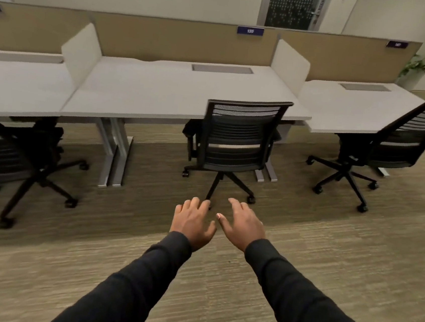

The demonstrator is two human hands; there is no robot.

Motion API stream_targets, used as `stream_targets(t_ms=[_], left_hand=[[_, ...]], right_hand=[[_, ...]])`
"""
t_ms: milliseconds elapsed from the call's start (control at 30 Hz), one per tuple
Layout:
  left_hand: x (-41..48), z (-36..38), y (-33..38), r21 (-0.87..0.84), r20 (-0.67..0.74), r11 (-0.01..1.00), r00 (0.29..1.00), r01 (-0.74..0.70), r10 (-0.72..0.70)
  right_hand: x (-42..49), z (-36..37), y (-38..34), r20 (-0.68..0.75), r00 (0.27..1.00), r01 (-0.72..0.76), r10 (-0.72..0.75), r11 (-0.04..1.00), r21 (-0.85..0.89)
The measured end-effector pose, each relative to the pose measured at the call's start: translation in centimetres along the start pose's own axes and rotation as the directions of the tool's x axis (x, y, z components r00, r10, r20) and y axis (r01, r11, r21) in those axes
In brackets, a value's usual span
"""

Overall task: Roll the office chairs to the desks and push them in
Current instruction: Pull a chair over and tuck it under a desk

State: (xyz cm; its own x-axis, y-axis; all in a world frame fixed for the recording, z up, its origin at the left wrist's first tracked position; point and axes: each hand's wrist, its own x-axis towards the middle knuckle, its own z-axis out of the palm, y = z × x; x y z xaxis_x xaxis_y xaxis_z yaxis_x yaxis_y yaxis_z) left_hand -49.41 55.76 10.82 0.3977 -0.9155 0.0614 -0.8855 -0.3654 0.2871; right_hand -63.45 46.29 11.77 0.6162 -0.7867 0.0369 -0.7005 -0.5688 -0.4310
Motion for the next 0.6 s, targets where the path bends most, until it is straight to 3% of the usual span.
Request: stream_targets(t_ms=[267, 600], left_hand=[[-9.4, -6.2, -19.5, -0.009, 0.055, 0.997, 0.995, 0.083, -0.082], [-11.6, -10.9, -36.5, -0.007, 0.023, 0.988, 0.988, 0.154, -0.154]], right_hand=[[-1.8, 8.6, -19.8, 0.027, 0.999, 0.046, -0.046, 0.999, 0.028], [2.9, 15.0, -34.8, 0.031, 0.987, 0.155, -0.155, 0.988, 0.013]])
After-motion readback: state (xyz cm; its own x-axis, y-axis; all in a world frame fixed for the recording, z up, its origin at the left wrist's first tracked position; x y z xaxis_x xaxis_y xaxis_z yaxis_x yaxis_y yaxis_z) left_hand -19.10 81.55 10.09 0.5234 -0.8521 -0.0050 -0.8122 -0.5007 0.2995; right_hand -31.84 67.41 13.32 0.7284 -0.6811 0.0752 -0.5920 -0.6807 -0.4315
